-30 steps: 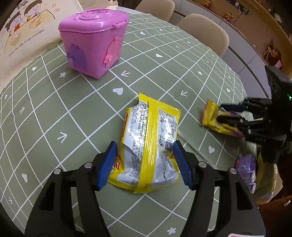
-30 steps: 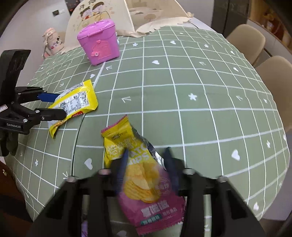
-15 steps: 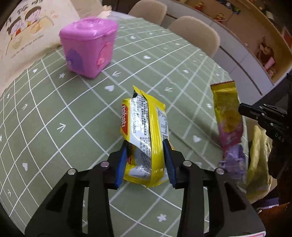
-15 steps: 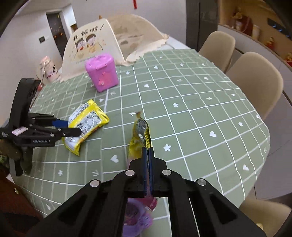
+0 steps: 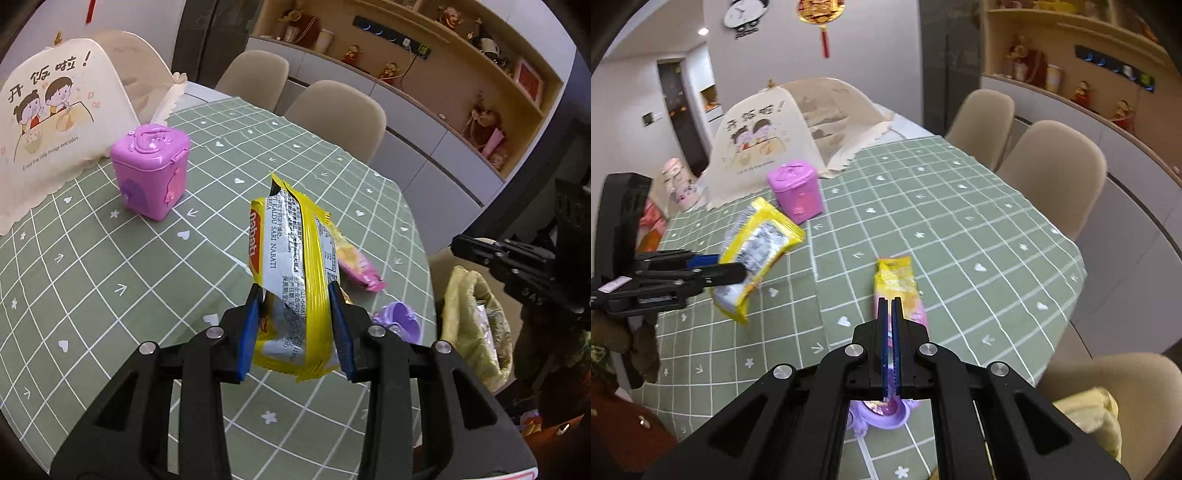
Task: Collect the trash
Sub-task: 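Carry the wafer packet and chips bag toward the yellow trash bag, then open the left gripper over the bag while the right gripper releases the chips bag inside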
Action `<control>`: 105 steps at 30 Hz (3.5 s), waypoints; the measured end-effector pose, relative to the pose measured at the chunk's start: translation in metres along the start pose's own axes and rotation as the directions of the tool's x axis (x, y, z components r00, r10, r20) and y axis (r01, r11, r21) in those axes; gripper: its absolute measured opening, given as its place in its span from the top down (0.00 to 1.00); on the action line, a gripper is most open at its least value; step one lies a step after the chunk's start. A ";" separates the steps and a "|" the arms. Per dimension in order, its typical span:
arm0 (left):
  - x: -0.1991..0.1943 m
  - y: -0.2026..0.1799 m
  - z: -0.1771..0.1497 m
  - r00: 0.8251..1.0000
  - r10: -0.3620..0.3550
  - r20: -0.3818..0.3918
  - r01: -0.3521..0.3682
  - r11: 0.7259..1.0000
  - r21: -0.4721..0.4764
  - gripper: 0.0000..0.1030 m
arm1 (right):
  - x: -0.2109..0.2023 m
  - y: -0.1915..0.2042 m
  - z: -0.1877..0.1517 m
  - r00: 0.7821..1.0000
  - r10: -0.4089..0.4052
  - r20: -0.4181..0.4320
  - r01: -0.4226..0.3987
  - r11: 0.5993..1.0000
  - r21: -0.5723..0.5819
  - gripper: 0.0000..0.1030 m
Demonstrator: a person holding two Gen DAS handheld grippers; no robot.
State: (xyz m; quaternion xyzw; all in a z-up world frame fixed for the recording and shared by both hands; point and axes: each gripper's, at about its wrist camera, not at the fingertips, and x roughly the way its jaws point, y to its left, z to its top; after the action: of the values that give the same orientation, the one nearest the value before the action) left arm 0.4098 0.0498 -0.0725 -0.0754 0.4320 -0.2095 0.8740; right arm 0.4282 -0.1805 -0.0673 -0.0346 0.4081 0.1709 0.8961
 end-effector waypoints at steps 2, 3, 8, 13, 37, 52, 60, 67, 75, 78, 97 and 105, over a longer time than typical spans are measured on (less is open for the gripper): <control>-0.002 0.002 -0.002 1.000 -0.003 -0.010 0.003 1.000 -0.012 0.67 | 0.003 -0.008 -0.006 0.999 0.035 -0.010 -0.034 0.997 0.066 0.95; -0.004 0.003 -0.003 1.000 -0.006 -0.015 0.006 1.000 -0.019 0.67 | 0.006 -0.012 -0.008 0.998 0.063 -0.023 -0.061 0.994 0.087 0.93; -0.012 0.003 -0.012 0.999 0.028 -0.017 -0.029 0.999 -0.018 0.66 | 0.030 -0.015 -0.019 0.995 0.069 -0.075 -0.070 0.998 -0.005 0.65; -0.026 -0.001 -0.016 0.996 0.087 0.022 -0.087 0.996 0.001 0.66 | 0.065 -0.025 -0.017 0.985 0.089 -0.149 -0.103 0.991 -0.090 0.65; 0.035 0.077 -0.018 0.962 0.228 -0.151 -0.256 0.946 -0.198 0.65 | 0.197 -0.021 0.028 0.893 0.338 -0.298 -0.401 0.898 -0.180 0.65; 0.047 0.084 -0.020 0.966 0.195 -0.172 -0.230 0.948 -0.220 0.64 | 0.166 0.006 0.030 0.950 0.213 -0.230 -0.269 0.929 -0.253 0.92; 0.019 0.060 0.001 0.987 0.153 -0.048 -0.159 0.976 -0.150 0.65 | 0.103 0.006 0.047 0.981 0.166 -0.098 -0.177 0.977 -0.118 0.92; -0.025 0.028 0.013 0.992 0.095 0.083 -0.090 0.994 -0.058 0.65 | 0.040 0.008 0.032 0.998 0.056 -0.014 -0.056 0.997 -0.043 0.92; -0.038 -0.035 0.016 0.994 -0.063 0.094 0.058 0.996 0.061 0.65 | -0.049 0.004 -0.003 0.992 -0.086 0.092 0.085 0.996 0.012 0.92; -0.034 -0.068 0.017 0.989 -0.127 0.072 0.117 0.985 0.130 0.65 | -0.077 -0.006 -0.016 0.983 -0.133 0.126 0.128 0.991 0.050 0.92; 0.108 -0.293 -0.025 0.902 -0.341 -0.264 0.415 0.853 0.316 0.65 | -0.184 -0.157 -0.129 0.910 -0.408 0.075 0.379 0.892 0.247 0.92; 0.153 -0.307 -0.038 0.872 -0.331 -0.361 0.438 0.857 0.273 0.34 | -0.181 -0.190 -0.151 0.921 -0.385 0.050 0.354 0.885 0.303 0.92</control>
State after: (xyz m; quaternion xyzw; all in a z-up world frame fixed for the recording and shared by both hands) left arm 0.3695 -0.2904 -0.1105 0.0267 0.4923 -0.4633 0.7364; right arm 0.2729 -0.4398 -0.0482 0.0285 0.3649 -0.0626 0.9285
